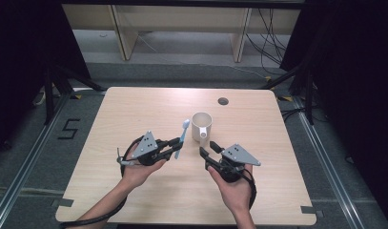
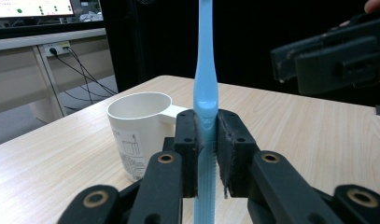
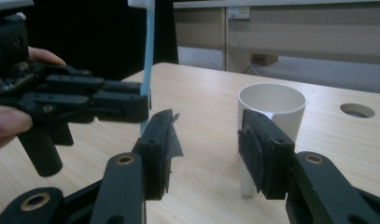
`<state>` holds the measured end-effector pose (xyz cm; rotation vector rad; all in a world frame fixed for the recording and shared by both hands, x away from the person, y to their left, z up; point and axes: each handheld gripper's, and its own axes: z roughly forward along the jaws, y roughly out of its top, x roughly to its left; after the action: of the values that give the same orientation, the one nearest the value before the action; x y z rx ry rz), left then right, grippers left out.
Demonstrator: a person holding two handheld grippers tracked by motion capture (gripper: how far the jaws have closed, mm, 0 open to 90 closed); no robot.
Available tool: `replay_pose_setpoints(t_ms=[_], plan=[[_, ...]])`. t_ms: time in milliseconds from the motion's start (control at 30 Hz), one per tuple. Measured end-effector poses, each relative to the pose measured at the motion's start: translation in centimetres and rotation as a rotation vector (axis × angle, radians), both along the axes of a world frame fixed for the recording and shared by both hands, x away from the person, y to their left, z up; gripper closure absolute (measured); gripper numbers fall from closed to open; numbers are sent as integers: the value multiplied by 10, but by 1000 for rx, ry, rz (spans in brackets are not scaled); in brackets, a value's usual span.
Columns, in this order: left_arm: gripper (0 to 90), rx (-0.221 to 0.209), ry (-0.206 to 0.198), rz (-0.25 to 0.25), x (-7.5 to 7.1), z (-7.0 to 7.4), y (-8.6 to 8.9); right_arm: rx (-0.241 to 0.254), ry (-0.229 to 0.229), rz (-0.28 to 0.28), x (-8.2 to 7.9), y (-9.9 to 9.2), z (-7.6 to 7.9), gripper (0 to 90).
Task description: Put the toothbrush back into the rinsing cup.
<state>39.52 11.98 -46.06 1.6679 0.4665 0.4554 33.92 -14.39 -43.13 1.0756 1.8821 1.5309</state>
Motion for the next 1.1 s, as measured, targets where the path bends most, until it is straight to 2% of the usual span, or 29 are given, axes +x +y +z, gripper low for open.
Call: replay_pose_setpoints(t_ms=[167, 233, 333, 367, 567, 667, 767, 833, 1100], plan=[[784, 7, -1, -4, -1, 0, -3, 26, 2, 6, 4, 7, 6, 565], [784, -17, -10, -15, 1, -1, -4, 32, -2, 16, 6, 10, 8, 575], [783, 10, 0, -7, -1, 0, -5, 30, -17, 11, 9, 15, 11, 596], [783, 10, 1, -8, -1, 0, -5, 53, 2, 27, 10, 19, 12, 605], [784, 16, 0, -19, -2, 0, -9, 34, -18, 45, 17, 26, 16, 650], [784, 15, -3, -19, -2, 1, -10, 59, -2, 61, 20, 29, 16, 664], [784, 17, -5, -18, -1, 1, -11, 63, 16, 53, 20, 30, 16, 667], [784, 16, -4, -20, -1, 1, -12, 61, 6, 59, 21, 31, 16, 667], [783, 17, -8, -19, -2, 1, -14, 75, 15, 60, 25, 35, 16, 664]])
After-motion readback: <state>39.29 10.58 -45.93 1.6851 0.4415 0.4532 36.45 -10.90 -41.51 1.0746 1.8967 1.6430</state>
